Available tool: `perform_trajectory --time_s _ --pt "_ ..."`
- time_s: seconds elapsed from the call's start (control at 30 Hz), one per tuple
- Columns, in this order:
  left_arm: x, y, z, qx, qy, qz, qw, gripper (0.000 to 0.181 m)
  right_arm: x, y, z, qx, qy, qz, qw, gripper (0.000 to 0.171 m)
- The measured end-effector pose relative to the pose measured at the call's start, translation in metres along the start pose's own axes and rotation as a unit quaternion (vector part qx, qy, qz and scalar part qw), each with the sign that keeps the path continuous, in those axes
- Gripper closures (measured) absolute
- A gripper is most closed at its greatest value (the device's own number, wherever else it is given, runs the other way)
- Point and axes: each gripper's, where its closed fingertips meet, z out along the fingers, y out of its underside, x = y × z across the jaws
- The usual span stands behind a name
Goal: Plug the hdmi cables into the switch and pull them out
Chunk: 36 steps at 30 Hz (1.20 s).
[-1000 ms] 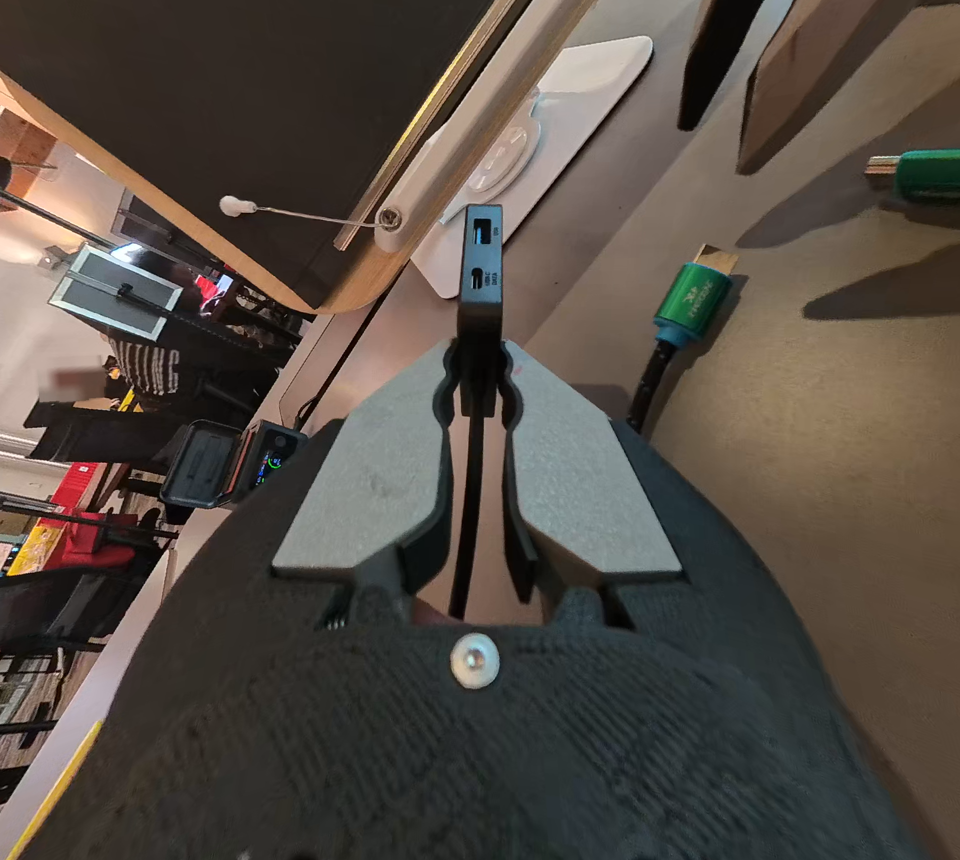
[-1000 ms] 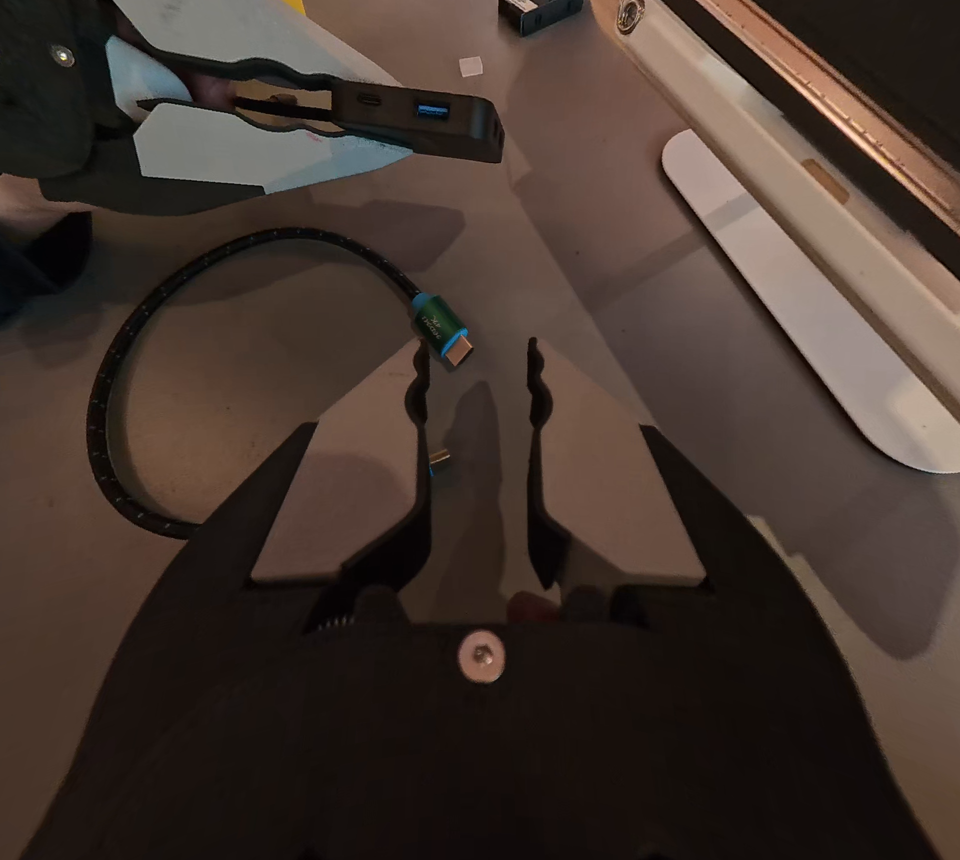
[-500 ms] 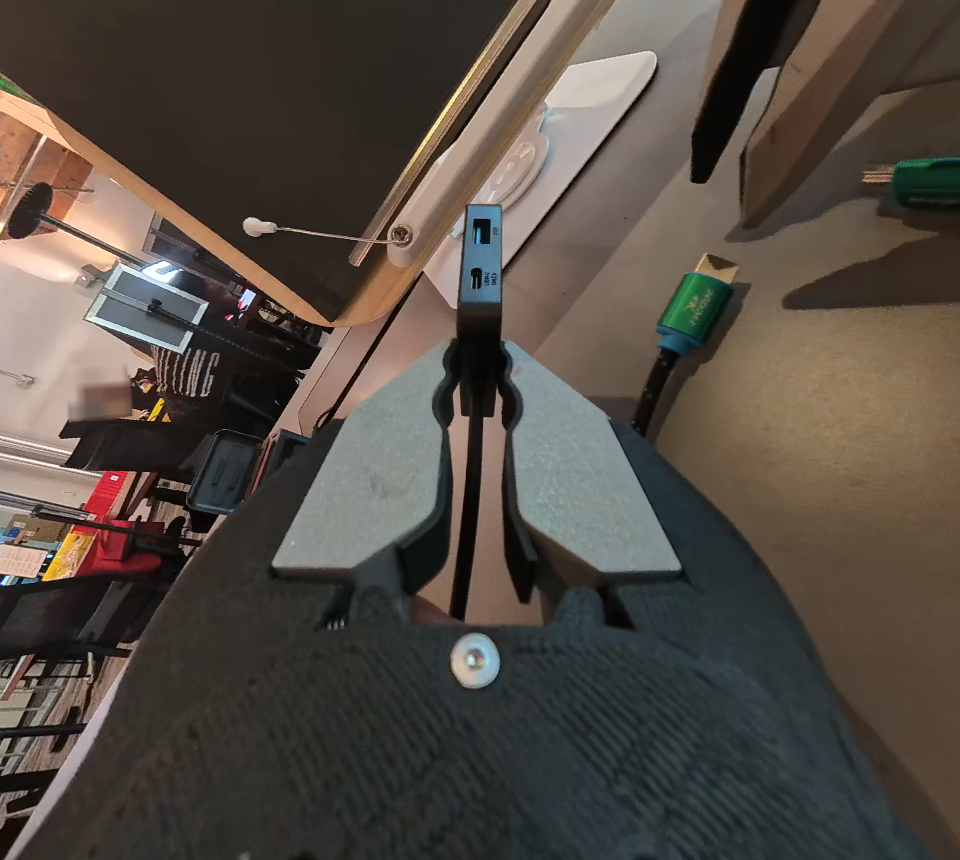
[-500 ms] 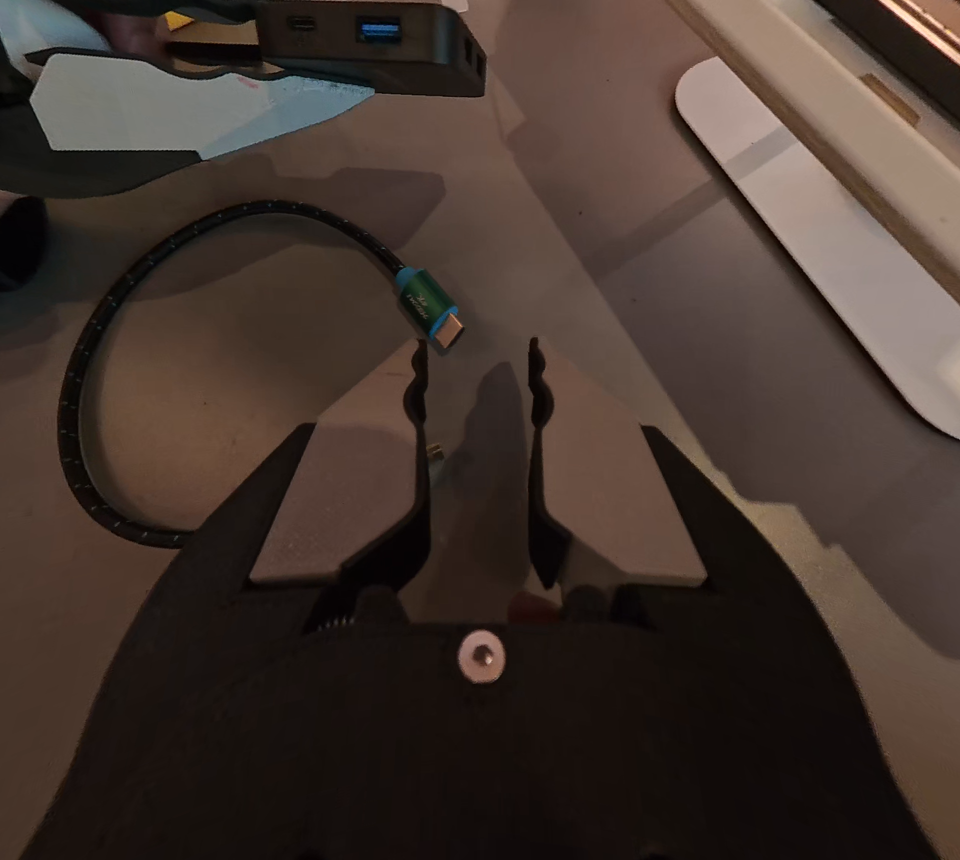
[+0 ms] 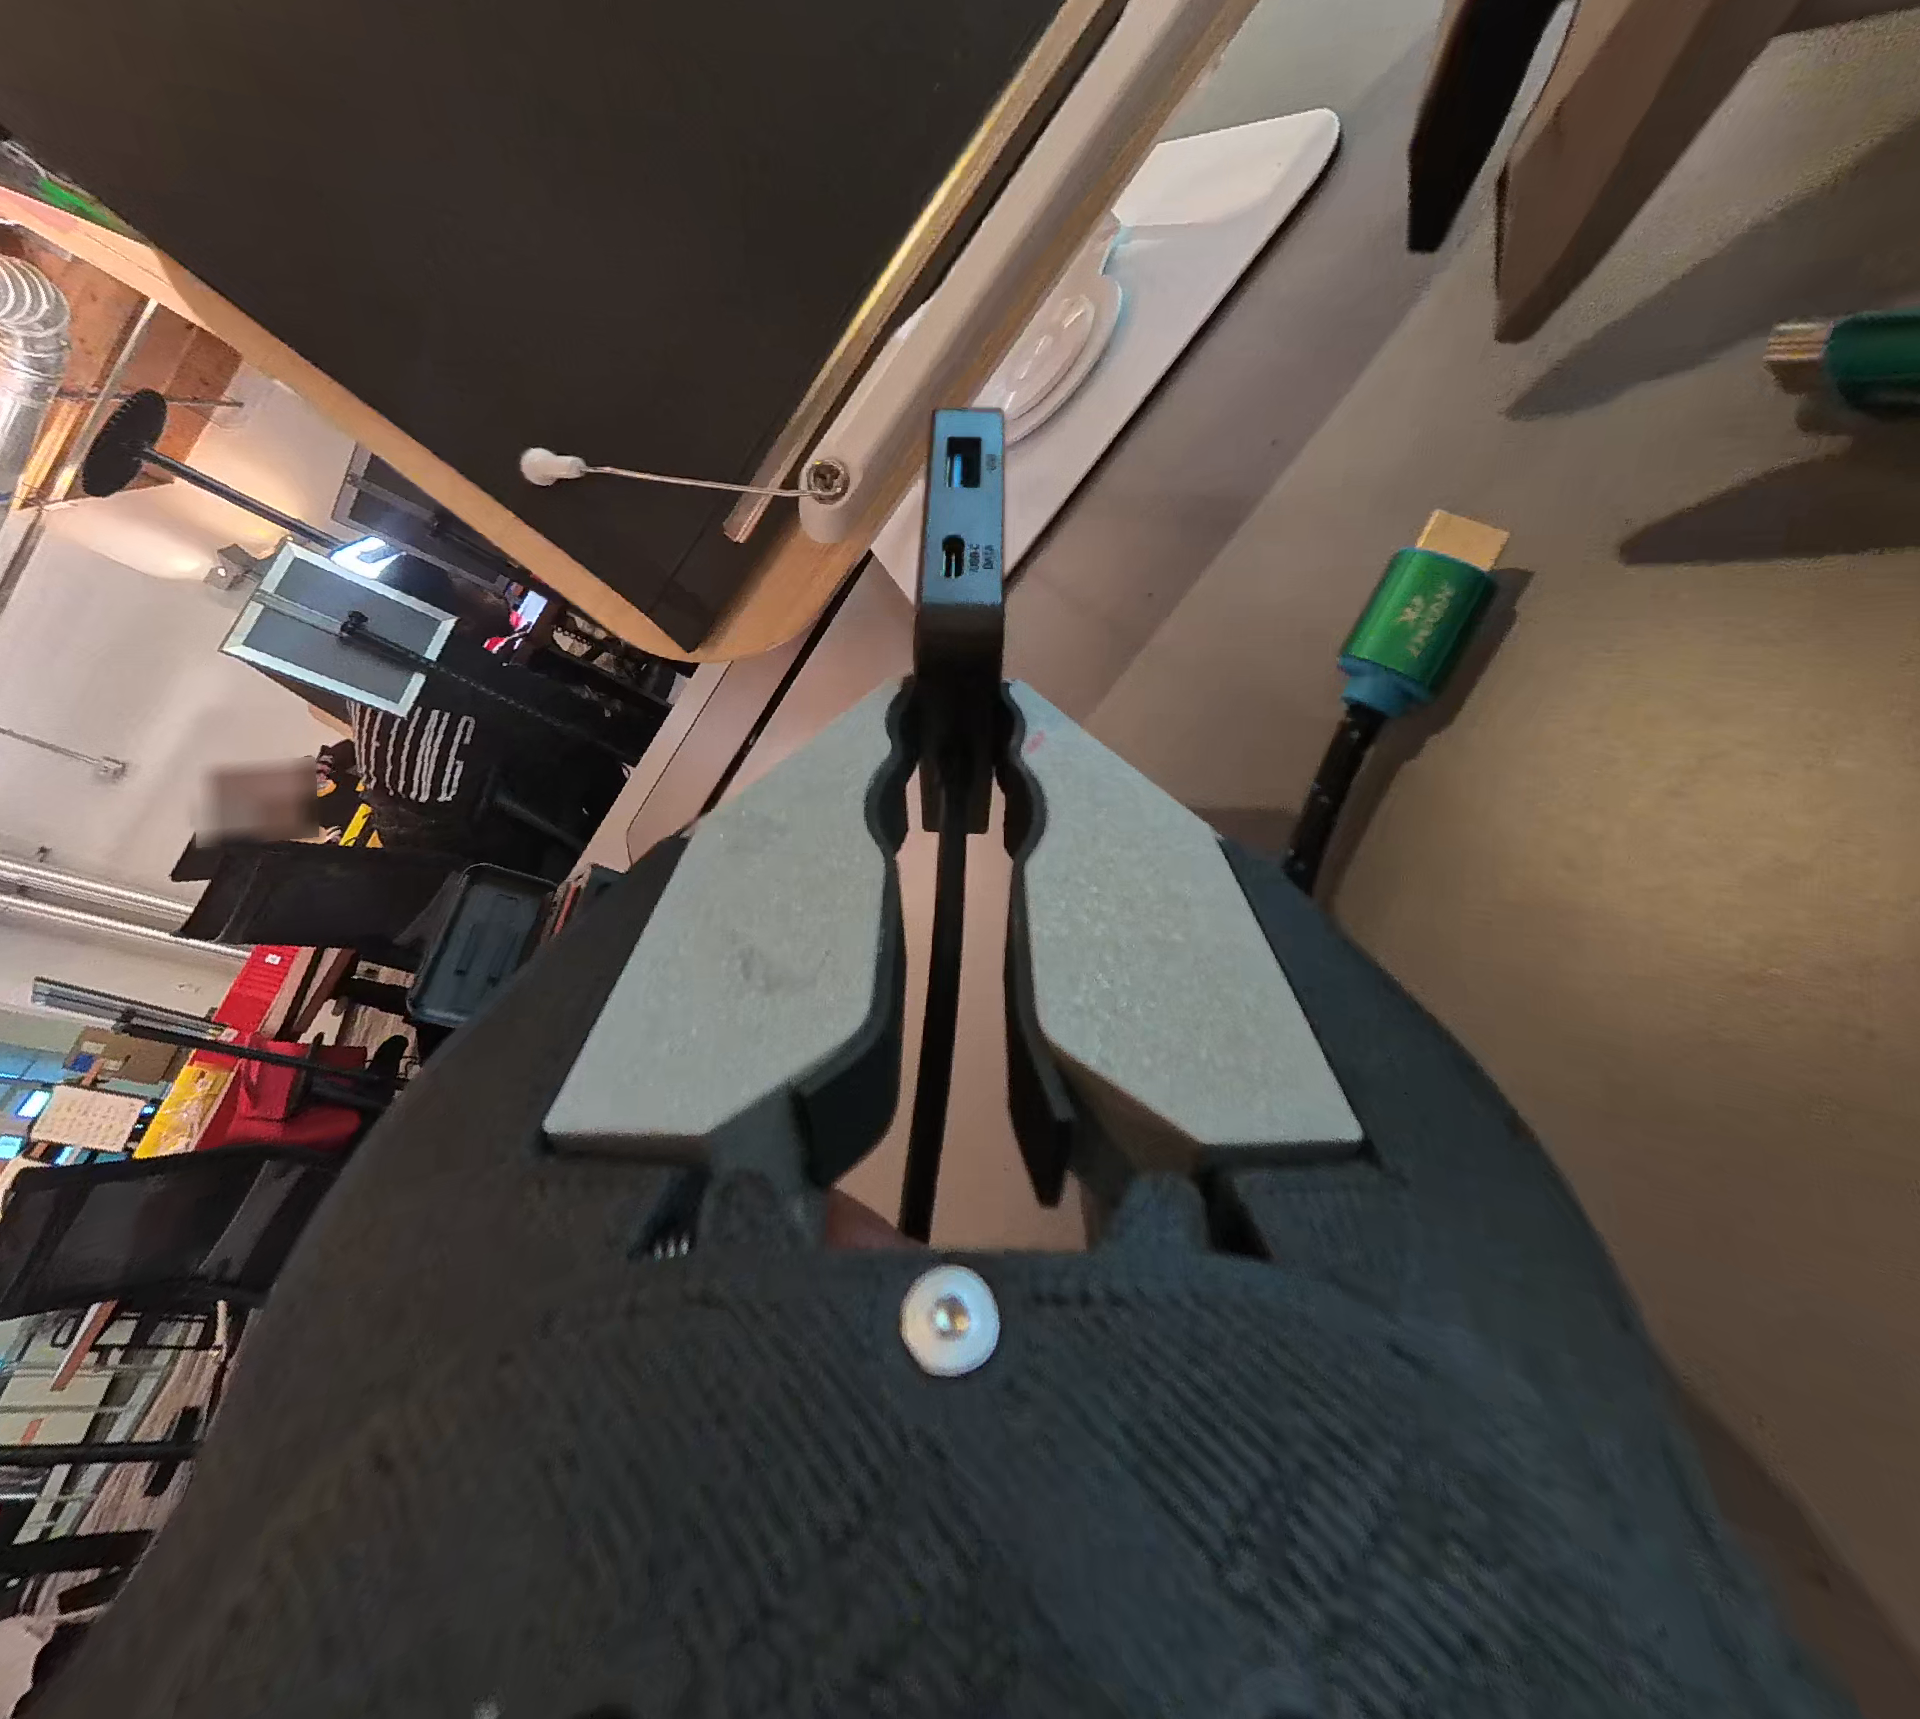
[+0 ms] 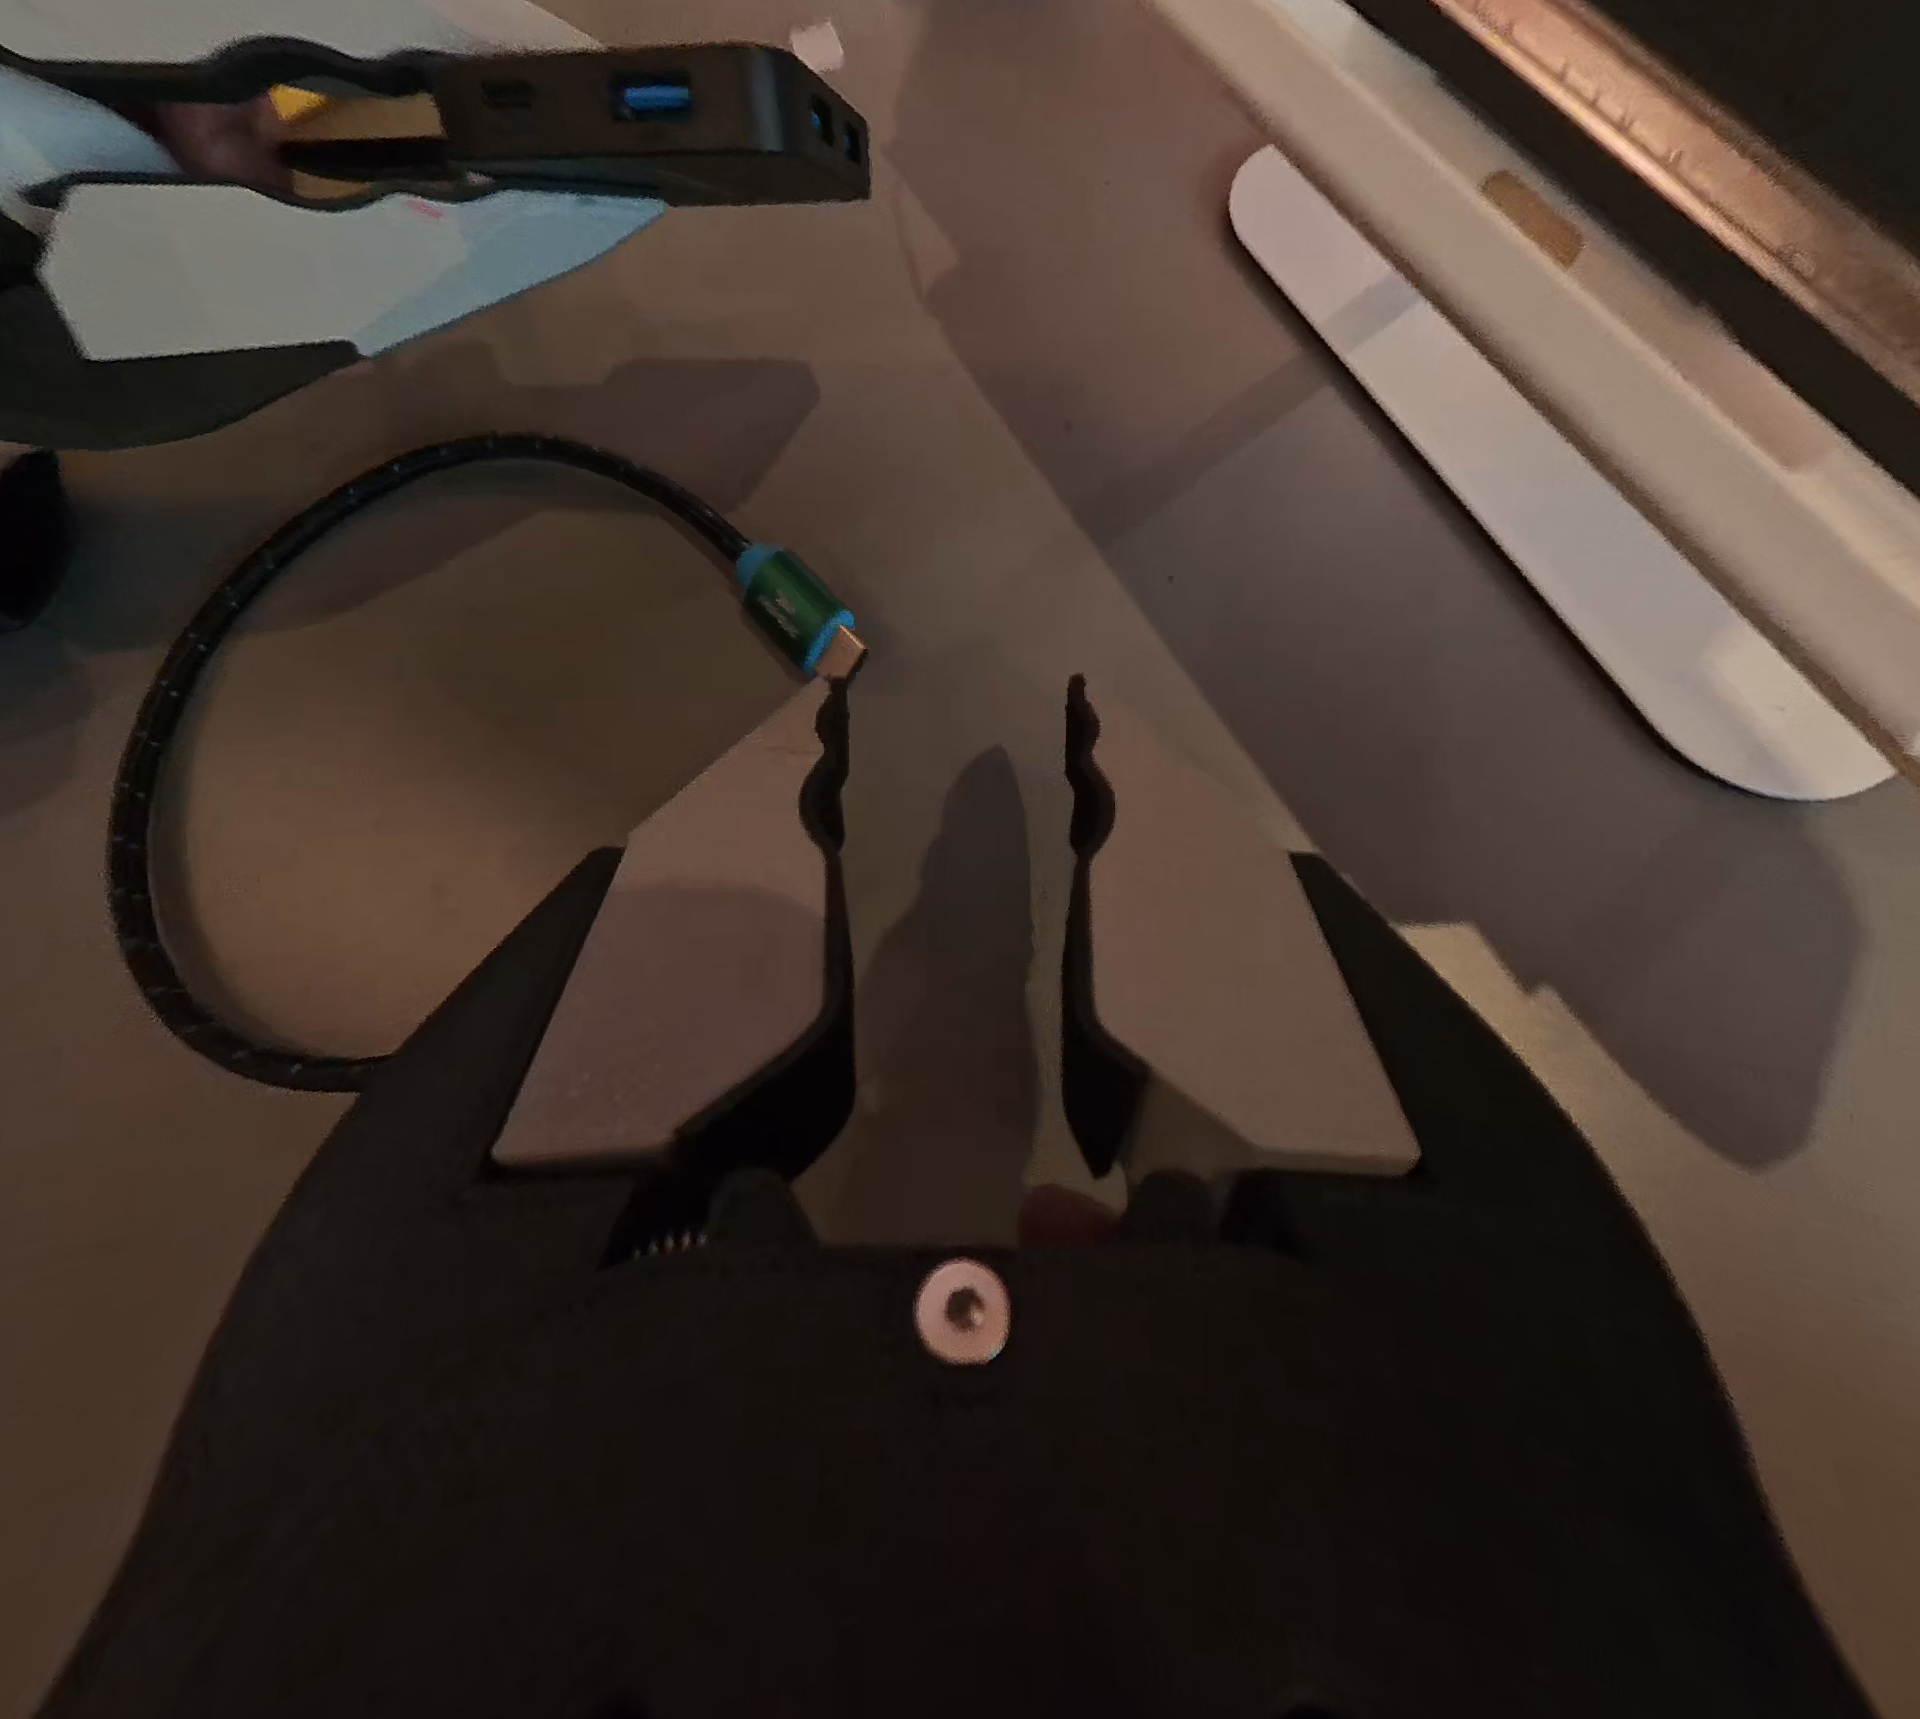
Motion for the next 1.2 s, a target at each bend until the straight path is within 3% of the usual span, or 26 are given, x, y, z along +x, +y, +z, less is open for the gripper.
perform_trajectory --time_s 0.3,0.57,0.67,0.73,0.77,1.0,1.2 --pt "0.010 -0.018 -0.004 0.058 0.021 0.015 0.998 0.170 -0.008 -0.007 -0.001 0.021 -0.017 -0.007 1.000 0.129" --pt "0.034 -0.086 -0.053 0.263 0.134 -0.042 0.954 0.170 -0.036 -0.043 -0.023 0.133 -0.106 -0.021 0.985 0.117" --pt "0.032 -0.093 -0.063 0.297 0.179 -0.098 0.933 0.170 -0.052 -0.054 -0.039 0.174 -0.144 -0.047 0.973 0.125" --pt "0.028 -0.096 -0.069 0.313 0.196 -0.126 0.921 0.170 -0.064 -0.059 -0.046 0.194 -0.156 -0.075 0.966 0.140" --pt "0.027 -0.096 -0.070 0.316 0.202 -0.133 0.917 0.170 -0.071 -0.060 -0.049 0.199 -0.164 -0.092 0.962 0.153" --pt "0.039 -0.081 -0.054 0.258 0.203 -0.101 0.939 0.170 -0.086 -0.069 -0.065 0.236 -0.143 -0.162 0.947 0.155" --pt "0.051 -0.067 -0.040 0.210 0.183 -0.046 0.959 0.170 -0.093 -0.060 -0.053 0.206 -0.133 -0.197 0.949 0.153"
